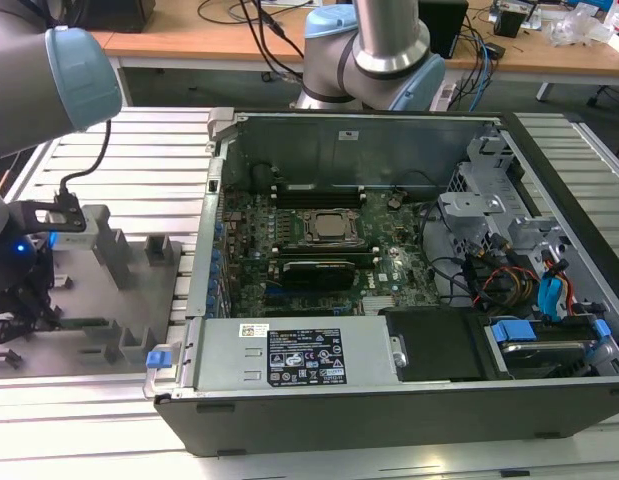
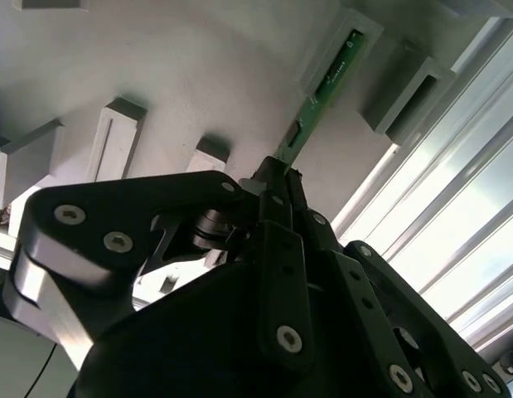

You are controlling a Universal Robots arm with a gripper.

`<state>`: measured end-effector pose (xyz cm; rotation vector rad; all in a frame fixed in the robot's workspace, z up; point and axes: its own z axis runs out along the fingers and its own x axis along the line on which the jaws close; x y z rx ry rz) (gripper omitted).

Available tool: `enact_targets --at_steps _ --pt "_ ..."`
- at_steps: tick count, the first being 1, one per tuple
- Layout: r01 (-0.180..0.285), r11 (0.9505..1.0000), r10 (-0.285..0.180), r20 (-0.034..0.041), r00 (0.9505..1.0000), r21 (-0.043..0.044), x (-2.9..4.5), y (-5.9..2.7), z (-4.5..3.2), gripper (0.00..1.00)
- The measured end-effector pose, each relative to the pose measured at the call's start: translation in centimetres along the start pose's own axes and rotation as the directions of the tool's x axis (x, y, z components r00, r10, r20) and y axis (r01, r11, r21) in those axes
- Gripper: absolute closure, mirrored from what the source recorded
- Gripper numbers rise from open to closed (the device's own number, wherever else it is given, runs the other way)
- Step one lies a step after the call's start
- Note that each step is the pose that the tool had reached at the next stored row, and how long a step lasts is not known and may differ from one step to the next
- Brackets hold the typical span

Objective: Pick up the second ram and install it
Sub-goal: 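Pick up the second ram and move it above second insertion slot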

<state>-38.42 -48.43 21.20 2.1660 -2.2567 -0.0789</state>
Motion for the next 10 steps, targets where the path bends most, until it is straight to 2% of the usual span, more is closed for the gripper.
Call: enact_targets --at_steps 10 --pt "0.0 1.0 0.0 -0.0001 1.0 0.0 -0.04 0.06 -1.4 0.87"
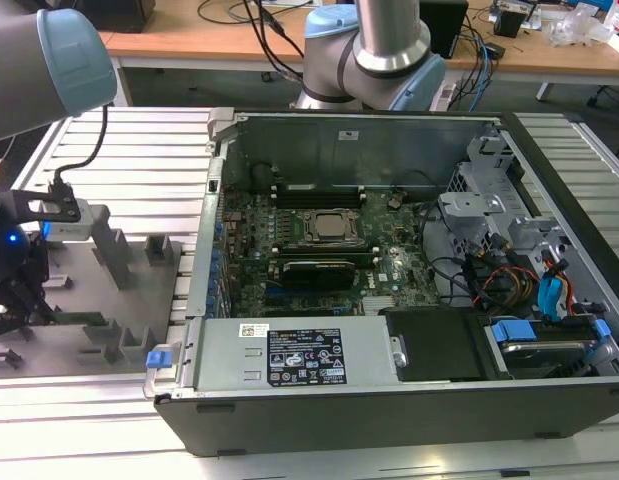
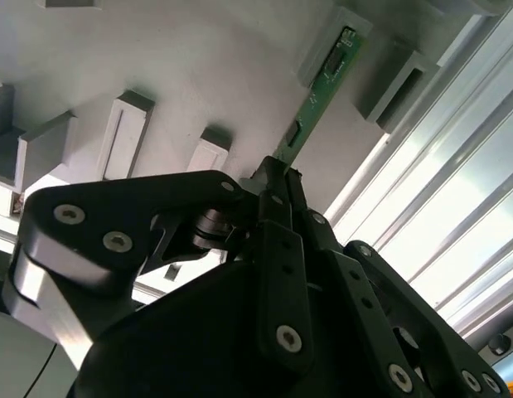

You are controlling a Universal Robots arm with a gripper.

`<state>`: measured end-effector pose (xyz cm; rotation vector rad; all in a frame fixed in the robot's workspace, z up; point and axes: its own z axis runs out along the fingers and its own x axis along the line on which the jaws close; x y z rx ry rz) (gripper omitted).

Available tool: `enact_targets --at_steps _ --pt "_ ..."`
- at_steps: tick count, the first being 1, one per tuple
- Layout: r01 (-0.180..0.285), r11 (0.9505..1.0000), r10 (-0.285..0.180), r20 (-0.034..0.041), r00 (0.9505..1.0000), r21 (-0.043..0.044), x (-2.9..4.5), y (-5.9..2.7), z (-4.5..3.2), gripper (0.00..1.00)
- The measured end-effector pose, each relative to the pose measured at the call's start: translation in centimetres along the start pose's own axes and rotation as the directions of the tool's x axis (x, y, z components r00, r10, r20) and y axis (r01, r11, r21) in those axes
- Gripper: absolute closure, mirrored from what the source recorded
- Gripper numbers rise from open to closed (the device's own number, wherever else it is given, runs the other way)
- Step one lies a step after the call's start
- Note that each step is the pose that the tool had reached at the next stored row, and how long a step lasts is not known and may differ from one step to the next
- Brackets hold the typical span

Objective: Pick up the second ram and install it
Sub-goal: 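Pick up the second ram and move it above second insertion slot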

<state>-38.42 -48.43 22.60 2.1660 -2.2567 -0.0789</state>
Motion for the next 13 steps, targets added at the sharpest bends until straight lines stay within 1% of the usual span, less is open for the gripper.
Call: enact_targets --at_steps 2,9,12,13 --pt "0.0 1.0 0.0 0.0 1.0 0.0 -0.01 0.01 -0.35 0.87" --pt "0.0 1.0 0.0 0.0 1.0 0.0 -0.03 0.06 -1.21 0.87" --pt "0.0 1.0 0.0 0.0 1.0 0.0 -0.05 0.1 -2.12 0.87" --pt "0.0 1.0 0.0 0.0 1.0 0.0 -0.06 0.1 -2.3 0.87"
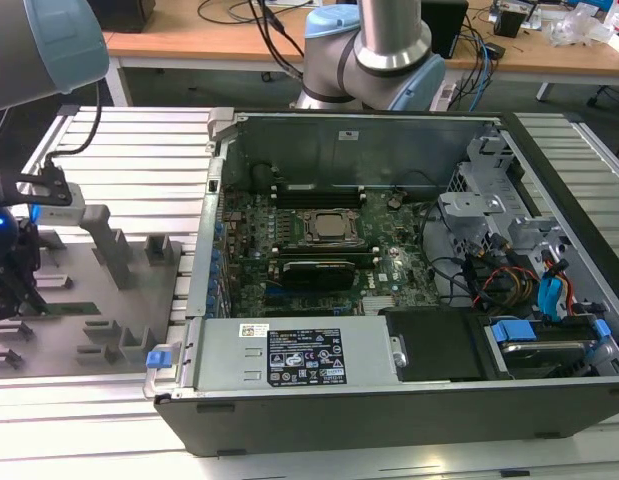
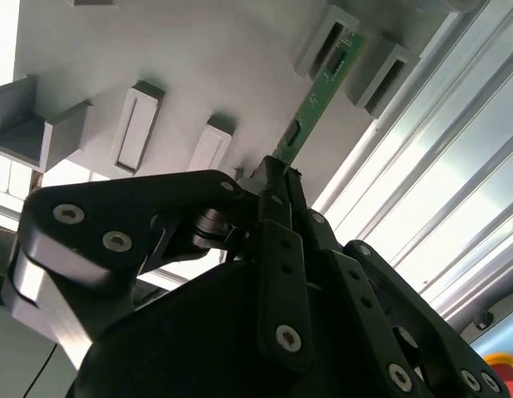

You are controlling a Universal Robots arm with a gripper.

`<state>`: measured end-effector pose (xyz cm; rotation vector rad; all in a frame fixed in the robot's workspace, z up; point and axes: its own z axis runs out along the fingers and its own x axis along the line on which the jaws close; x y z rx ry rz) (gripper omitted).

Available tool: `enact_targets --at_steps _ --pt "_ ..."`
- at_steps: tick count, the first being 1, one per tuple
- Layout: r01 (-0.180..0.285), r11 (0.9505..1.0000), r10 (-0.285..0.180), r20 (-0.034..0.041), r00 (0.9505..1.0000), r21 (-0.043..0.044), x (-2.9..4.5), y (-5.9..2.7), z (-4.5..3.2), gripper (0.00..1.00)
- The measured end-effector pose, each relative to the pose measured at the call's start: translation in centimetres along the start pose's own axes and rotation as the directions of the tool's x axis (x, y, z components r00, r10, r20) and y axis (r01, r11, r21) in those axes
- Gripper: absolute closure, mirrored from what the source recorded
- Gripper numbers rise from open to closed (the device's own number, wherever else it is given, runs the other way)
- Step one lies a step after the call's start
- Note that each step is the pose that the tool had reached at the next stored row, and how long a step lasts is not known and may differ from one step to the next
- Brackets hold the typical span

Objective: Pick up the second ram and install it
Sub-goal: 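Pick up the second ram and move it above second insertion slot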

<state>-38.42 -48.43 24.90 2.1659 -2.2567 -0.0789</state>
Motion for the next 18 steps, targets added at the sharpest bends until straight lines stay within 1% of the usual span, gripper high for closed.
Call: enact_targets --at_steps 3,7,9,15,18 --pt "0.0 1.0 0.0 0.0 1.0 0.0 -0.01 0.02 -0.36 0.87" --pt "0.0 1.0 0.0 0.0001 1.0 0.0001 -0.04 0.06 -1.37 0.87" --pt "0.0 1.0 0.0 0.0 1.0 0.0 -0.04 0.07 -1.62 0.87" --pt "0.0 1.0 0.0 0.0 1.0 0.0 -0.07 0.13 -2.84 0.87" --pt "0.0 1.0 0.0 0.0 1.0 0.0 -0.08 0.15 -3.23 0.87"
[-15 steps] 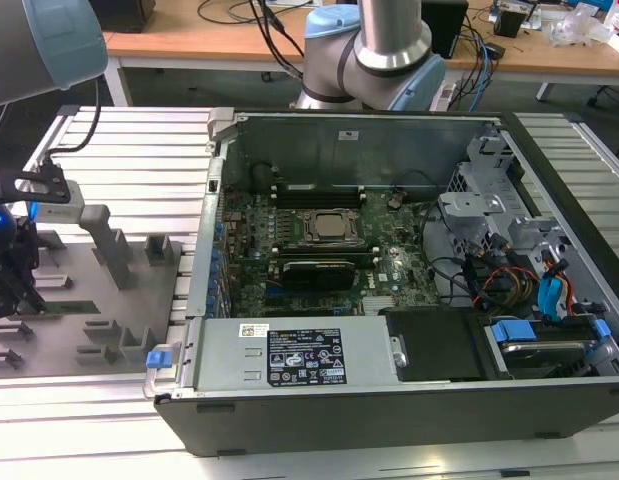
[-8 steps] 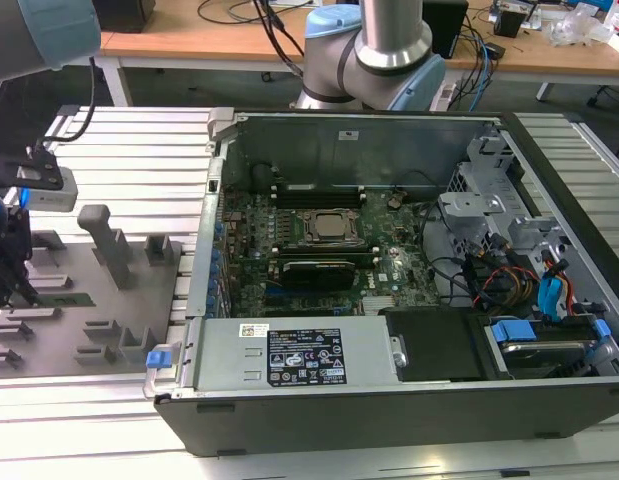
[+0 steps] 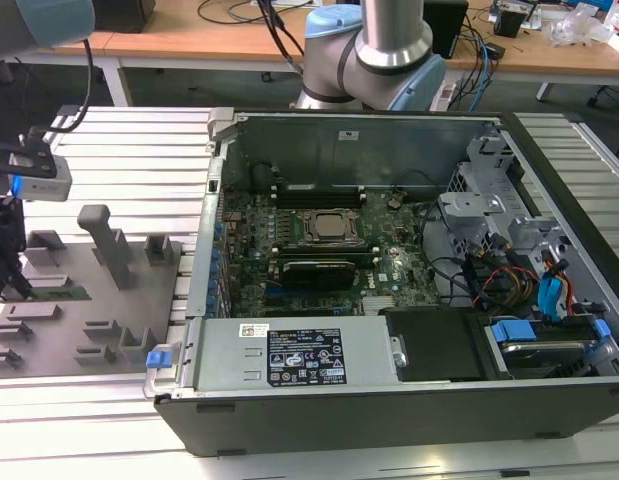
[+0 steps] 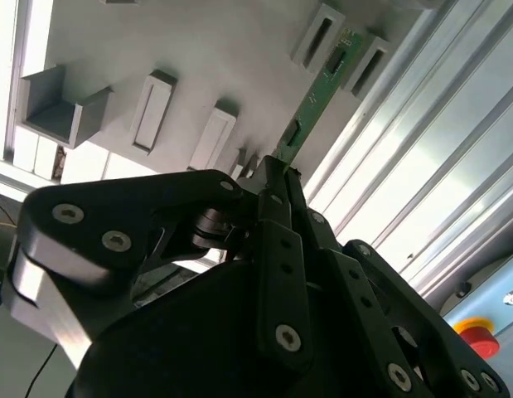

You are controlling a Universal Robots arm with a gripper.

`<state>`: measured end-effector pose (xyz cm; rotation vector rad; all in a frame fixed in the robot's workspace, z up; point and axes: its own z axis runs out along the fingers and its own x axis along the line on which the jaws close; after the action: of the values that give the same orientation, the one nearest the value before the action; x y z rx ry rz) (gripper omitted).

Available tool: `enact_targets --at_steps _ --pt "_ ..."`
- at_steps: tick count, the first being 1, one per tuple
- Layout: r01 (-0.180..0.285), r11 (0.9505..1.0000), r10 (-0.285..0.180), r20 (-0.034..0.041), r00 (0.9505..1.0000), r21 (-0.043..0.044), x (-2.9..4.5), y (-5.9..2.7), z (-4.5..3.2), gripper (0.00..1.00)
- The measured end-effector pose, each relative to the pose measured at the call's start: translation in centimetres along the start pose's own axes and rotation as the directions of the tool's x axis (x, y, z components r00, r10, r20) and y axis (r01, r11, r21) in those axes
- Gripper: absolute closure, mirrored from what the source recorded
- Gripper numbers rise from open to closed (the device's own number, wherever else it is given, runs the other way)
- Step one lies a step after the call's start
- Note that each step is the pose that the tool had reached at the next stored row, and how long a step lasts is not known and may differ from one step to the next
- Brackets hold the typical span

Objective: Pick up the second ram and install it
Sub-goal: 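Pick up the second ram and move it above second insertion slot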

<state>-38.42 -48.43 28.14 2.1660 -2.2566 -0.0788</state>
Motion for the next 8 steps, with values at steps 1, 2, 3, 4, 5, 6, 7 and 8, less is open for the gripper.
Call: enact_targets --at_steps 1,2,3,4,5,6,7,8 --pt "0.0 1.0 0.0 0.0 1.0 0.0 0.0 0.01 -0.12 0.87" --pt "0.0 1.0 0.0 0.0 1.0 0.0 -0.01 0.01 -0.25 0.87" --pt "0.0 1.0 0.0 0.0 1.0 0.0 -0.01 0.02 -0.37 0.87" --pt "0.0 1.0 0.0 0.0 1.0 0.0 -0.01 0.02 -0.5 0.87" --pt "0.0 1.0 0.0 0.0 1.0 0.0 -0.02 0.03 -0.7 0.87" --pt "0.0 1.0 0.0 0.0 1.0 0.0 -0.02 0.04 -0.88 0.87" --pt "0.0 1.0 0.0 0.0 1.0 -0.0001 -0.03 0.05 -1.02 0.87" --pt "0.0 1.0 0.0 0.0 1.0 0.0 -0.03 0.06 -1.23 0.87"
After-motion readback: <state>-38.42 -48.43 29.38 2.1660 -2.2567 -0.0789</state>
